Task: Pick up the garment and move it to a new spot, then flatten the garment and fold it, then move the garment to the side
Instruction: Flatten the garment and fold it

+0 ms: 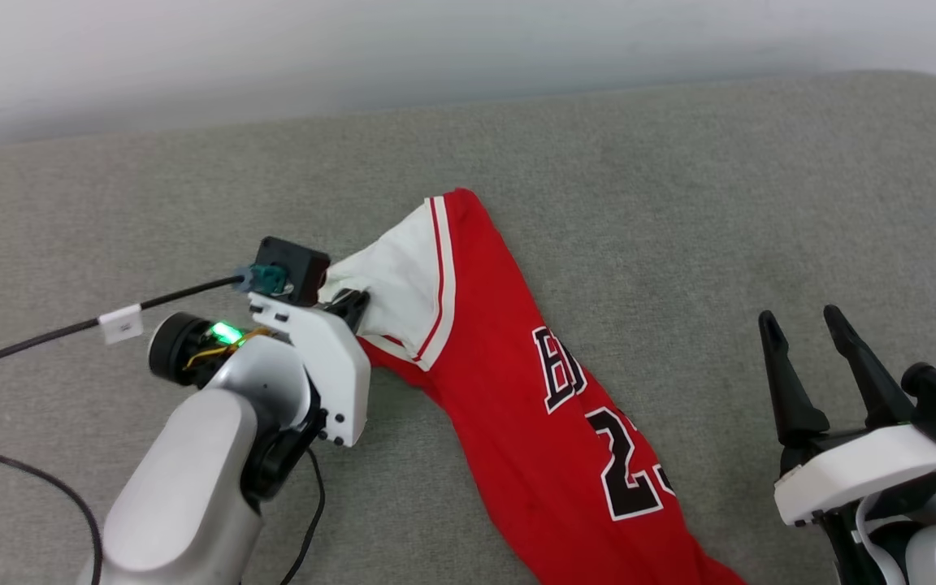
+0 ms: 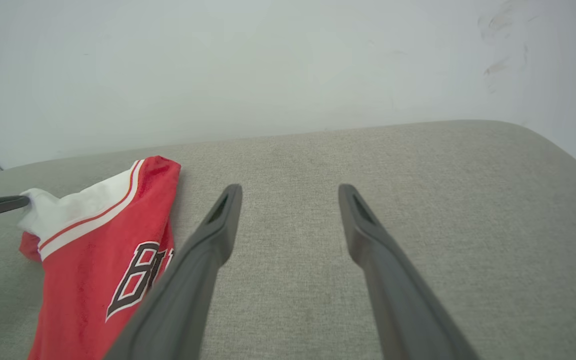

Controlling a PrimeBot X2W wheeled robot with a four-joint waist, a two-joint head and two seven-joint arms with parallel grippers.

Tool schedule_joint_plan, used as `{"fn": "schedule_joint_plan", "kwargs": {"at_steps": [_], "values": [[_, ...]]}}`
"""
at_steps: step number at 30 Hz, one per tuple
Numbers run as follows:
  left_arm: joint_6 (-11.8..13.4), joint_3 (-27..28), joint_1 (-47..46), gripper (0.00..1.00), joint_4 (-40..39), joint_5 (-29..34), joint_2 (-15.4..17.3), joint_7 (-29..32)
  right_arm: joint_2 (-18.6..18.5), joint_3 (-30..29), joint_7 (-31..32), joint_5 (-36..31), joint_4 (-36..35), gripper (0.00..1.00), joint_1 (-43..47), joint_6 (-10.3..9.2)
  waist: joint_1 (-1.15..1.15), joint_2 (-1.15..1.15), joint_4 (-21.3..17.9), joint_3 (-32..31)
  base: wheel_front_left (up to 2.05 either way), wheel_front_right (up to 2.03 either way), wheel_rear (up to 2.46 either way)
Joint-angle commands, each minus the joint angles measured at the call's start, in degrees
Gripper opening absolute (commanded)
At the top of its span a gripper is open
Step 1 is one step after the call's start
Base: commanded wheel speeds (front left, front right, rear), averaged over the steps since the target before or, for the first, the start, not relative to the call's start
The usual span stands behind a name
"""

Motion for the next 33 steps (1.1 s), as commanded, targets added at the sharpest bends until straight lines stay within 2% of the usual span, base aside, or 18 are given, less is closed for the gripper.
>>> {"fn": "schedule_joint_plan", "kwargs": {"at_steps": [1,5,10,17,22,23,24,33], "values": [[0.3,0.1,1.4,0.00,-0.6,0.1,0.7,-0.3,0.3,-0.2,0.1,-0.2,0.0,1.00,0.7,-0.02,-0.01,-0.01,1.0,-1.1,0.00,0.00,0.00],[2.7,1.8,6.5,0.00,-6.3,0.2,2.6,-1.8,0.4,-1.8,1.2,-0.8,-1.2,1.00,1.9,-0.02,-0.01,-0.01,2.9,-3.0,0.00,0.00,0.00],[6.8,3.6,17.3,0.00,-13.5,-0.5,4.8,-1.0,0.7,-3.7,2.7,-1.3,-2.6,1.00,4.2,-0.02,-0.01,-0.01,5.4,-5.2,0.00,0.00,0.00],[13.5,6.5,36.0,0.00,-17.5,-4.9,4.9,1.4,1.1,-4.4,4.5,-1.6,-4.1,1.00,7.4,-0.02,-0.01,-0.01,6.8,-7.9,0.00,0.00,0.00],[14.9,7.2,41.9,0.00,-16.8,-6.9,3.7,0.7,1.3,-4.3,5.4,-1.6,-4.5,1.00,9.5,-0.02,-0.01,-0.01,6.8,-9.8,0.00,0.00,0.00],[15.0,7.1,42.2,0.53,-16.7,-6.8,3.5,0.2,1.3,-4.4,5.5,-1.6,-4.6,1.00,9.8,-0.02,-0.01,-0.01,6.8,-10.2,0.00,0.00,0.00],[15.0,7.1,41.9,1.00,-16.7,-6.5,3.2,-0.6,1.3,-4.5,5.7,-1.5,-4.7,1.00,10.2,-0.02,-0.01,-0.01,6.9,-10.5,0.00,0.00,0.00],[14.9,7.8,34.3,1.00,-19.6,-0.1,1.4,-16.8,1.4,-5.3,7.7,-1.7,-6.3,1.00,12.1,-0.02,-0.01,-0.01,6.9,-13.1,0.00,0.00,0.00]]}}
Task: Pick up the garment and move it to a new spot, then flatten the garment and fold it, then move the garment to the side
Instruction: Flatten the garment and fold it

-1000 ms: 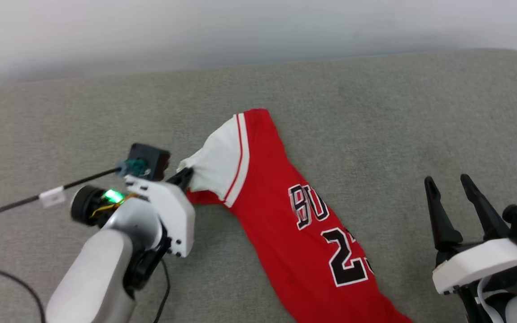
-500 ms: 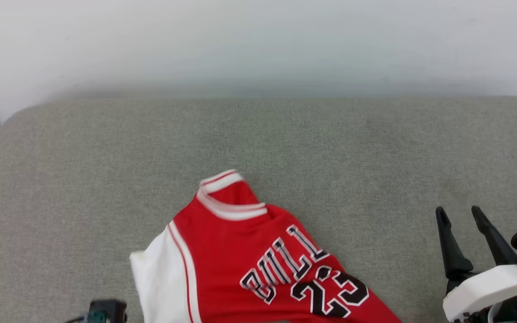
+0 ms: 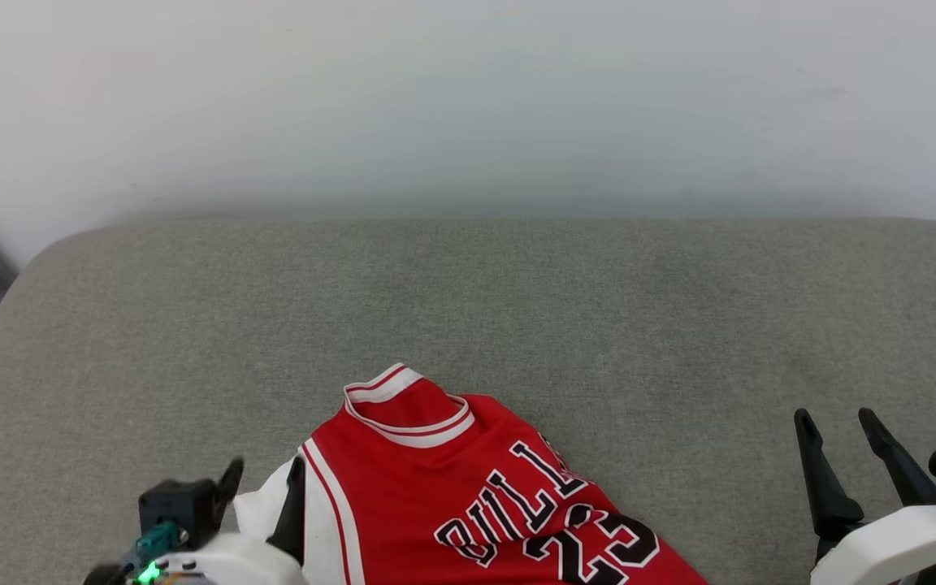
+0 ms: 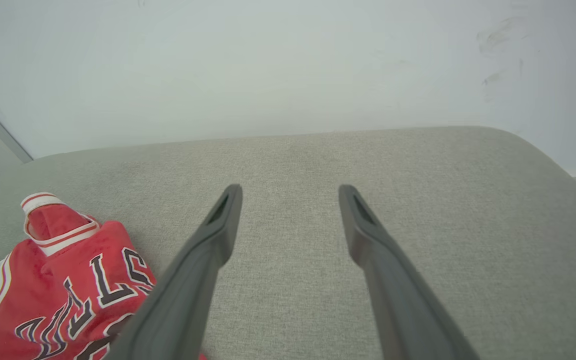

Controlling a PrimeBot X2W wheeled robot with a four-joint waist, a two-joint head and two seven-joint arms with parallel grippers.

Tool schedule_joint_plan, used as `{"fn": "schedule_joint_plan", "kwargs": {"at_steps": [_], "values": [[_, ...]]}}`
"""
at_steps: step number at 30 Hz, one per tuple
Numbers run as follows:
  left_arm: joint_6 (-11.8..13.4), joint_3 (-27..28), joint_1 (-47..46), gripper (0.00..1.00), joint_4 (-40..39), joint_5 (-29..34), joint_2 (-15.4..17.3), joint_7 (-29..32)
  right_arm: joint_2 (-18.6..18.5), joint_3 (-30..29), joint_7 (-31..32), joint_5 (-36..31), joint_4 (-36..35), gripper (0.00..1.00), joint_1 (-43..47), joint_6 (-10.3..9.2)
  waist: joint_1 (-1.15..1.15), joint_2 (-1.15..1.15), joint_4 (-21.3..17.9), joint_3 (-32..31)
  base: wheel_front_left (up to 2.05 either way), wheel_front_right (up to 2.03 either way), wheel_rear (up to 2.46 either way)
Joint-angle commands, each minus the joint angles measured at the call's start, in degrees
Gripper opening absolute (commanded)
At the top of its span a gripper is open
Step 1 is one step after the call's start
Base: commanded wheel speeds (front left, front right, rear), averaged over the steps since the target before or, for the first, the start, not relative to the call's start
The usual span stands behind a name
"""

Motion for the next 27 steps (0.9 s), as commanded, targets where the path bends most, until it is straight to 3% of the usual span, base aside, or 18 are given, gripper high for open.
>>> {"fn": "schedule_joint_plan", "kwargs": {"at_steps": [1,9,15,23,27], "values": [[-0.2,0.0,-1.6,1.00,-0.3,1.0,-0.1,-2.2,0.2,-0.1,0.4,-0.3,-0.4,1.00,0.5,-0.02,0.01,0.00,0.0,-0.1,0.00,0.00,0.00],[-2.7,-0.5,-7.2,1.00,2.1,2.8,-2.7,-14.9,0.2,-0.1,3.4,1.7,0.7,1.00,1.0,-0.02,0.01,0.00,0.6,-0.5,0.00,0.00,0.00],[-3.6,-2.0,-9.9,1.00,3.1,3.4,-3.7,-16.7,-3.7,2.4,14.6,7.5,5.9,1.00,-3.4,-0.02,0.01,0.00,3.3,1.5,0.00,0.00,0.00],[-4.4,-4.2,-13.5,1.00,3.7,3.6,-6.2,-18.6,-11.8,13.4,33.6,15.3,11.0,1.00,-15.6,-0.02,0.01,0.00,9.1,7.4,0.00,0.00,0.00],[-5.0,-5.1,-15.6,1.00,4.7,4.0,-7.2,-19.7,-13.7,18.4,38.7,17.8,13.7,1.00,-20.5,-0.02,0.01,0.00,11.9,9.9,0.00,0.00,0.00]]}}
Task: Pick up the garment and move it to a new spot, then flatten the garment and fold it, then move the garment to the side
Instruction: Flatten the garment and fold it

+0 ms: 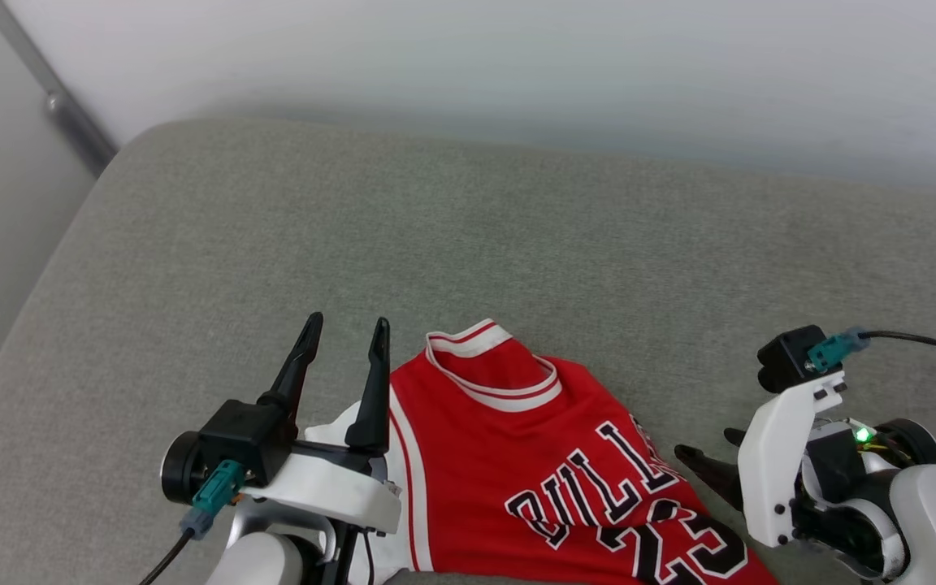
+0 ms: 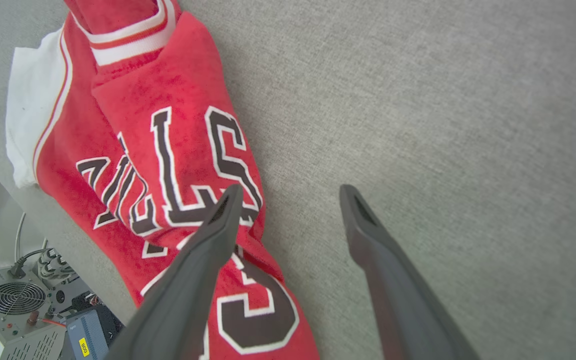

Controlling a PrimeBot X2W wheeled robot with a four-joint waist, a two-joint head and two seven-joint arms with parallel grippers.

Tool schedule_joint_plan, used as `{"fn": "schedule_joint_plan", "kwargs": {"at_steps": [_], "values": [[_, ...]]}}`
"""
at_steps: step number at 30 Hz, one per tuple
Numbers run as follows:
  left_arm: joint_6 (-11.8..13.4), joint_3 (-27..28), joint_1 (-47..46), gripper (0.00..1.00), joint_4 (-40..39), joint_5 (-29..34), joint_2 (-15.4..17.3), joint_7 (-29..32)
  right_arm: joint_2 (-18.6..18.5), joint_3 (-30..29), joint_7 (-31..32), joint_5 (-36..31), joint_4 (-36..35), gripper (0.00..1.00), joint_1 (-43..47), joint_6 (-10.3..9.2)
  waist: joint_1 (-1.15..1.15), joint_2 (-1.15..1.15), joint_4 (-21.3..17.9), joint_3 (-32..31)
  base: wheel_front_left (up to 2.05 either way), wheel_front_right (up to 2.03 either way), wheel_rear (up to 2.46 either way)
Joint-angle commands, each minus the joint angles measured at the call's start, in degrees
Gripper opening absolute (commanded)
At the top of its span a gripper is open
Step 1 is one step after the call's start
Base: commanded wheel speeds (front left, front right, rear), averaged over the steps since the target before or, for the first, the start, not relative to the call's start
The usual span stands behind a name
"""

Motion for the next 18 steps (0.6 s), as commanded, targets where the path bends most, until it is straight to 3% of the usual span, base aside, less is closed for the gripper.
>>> {"fn": "schedule_joint_plan", "kwargs": {"at_steps": [1,10,11,13,18], "values": [[-0.2,-0.2,-1.2,1.00,0.5,0.4,-0.2,-0.4,-0.6,1.1,0.9,0.8,1.4,1.00,-1.7,-0.02,-0.01,0.00,2.9,2.8,0.00,0.00,0.00],[-0.5,-0.4,-2.5,1.00,3.1,0.2,-1.3,-1.9,-1.6,10.4,4.2,5.3,10.3,1.00,-4.0,-0.02,-0.01,0.00,5.3,4.7,0.00,0.00,0.00],[-0.5,-0.4,-2.5,1.00,3.3,0.2,-1.3,-2.0,-1.7,11.2,4.1,5.7,10.7,0.47,-4.1,-0.02,-0.01,0.00,5.3,4.6,0.00,0.00,0.00],[-0.6,-0.3,-2.4,1.00,3.6,0.0,-1.4,-2.2,-2.3,12.5,3.8,6.2,10.9,0.00,-4.3,-0.02,-0.01,0.00,5.3,4.4,0.00,0.00,0.00],[-1.0,0.1,-2.2,1.00,3.7,0.1,-1.4,-2.7,-4.6,12.6,-1.5,5.5,8.1,0.00,-8.7,-0.02,-0.01,0.00,4.4,3.2,0.00,0.00,0.00]]}}
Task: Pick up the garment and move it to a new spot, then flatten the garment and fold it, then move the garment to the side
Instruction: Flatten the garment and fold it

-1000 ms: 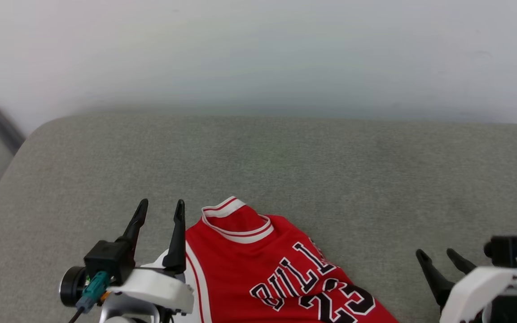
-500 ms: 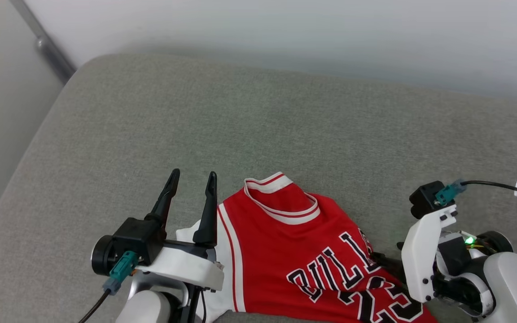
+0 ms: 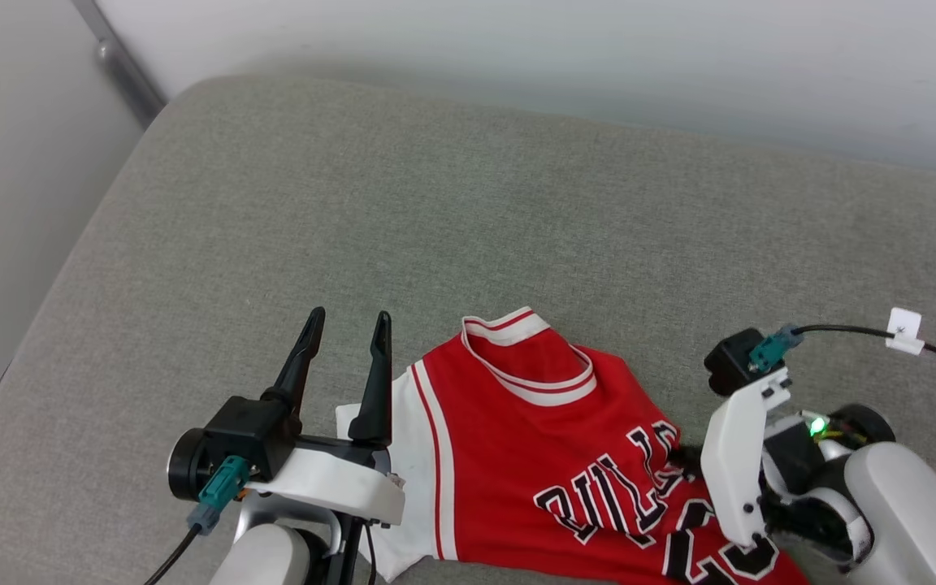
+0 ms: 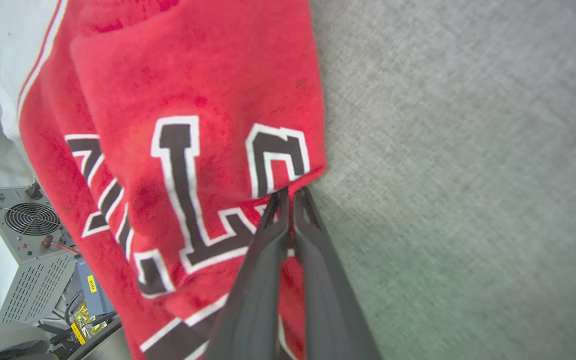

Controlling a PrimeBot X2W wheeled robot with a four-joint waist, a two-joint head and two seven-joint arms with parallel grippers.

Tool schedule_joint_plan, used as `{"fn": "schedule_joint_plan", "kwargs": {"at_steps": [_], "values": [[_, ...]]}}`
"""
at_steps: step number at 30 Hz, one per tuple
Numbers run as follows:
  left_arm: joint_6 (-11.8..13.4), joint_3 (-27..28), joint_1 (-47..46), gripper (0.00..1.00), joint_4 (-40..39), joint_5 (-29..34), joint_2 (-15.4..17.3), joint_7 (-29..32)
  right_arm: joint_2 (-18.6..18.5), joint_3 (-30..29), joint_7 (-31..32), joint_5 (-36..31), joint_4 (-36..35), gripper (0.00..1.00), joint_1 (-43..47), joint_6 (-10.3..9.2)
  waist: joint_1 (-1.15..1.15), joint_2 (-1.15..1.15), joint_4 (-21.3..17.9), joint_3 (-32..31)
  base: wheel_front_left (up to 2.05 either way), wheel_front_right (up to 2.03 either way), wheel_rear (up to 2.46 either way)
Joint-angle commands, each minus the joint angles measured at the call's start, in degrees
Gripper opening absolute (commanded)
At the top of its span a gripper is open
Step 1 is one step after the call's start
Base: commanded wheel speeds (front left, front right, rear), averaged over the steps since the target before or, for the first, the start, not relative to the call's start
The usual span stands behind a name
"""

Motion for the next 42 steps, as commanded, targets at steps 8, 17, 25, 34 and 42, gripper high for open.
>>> {"fn": "schedule_joint_plan", "kwargs": {"at_steps": [8,17,25,34,42], "values": [[0.1,0.4,1.5,1.00,0.6,-0.1,0.9,-0.2,-3.3,-3.9,-7.5,-4.9,-6.7,0.00,-4.2,-0.03,-0.01,0.00,-4.4,-3.4,0.00,0.00,0.00],[1.1,0.9,4.0,1.00,0.1,-1.0,2.3,1.4,0.2,-20.7,-7.4,-13.2,-16.6,0.00,12.2,-0.02,-0.01,0.00,-10.5,-6.5,0.00,0.00,0.00],[1.7,1.0,5.6,1.00,-0.6,-1.6,3.4,3.2,11.0,-26.1,-10.3,-13.7,-13.7,1.00,29.0,-0.02,-0.01,0.00,-13.9,-7.9,0.00,0.00,0.00],[2.8,2.0,8.2,1.00,-1.1,-2.5,4.5,4.3,15.3,-30.5,-26.1,-14.9,-14.5,1.00,30.0,-0.02,-0.01,0.00,-15.9,-10.2,0.00,0.00,0.00],[3.5,2.4,7.8,1.00,-2.5,-2.7,4.9,4.6,13.2,-36.4,-24.0,-13.2,-13.5,1.00,25.4,-0.03,-0.01,0.00,-15.8,-9.0,0.00,0.00,0.00]]}}
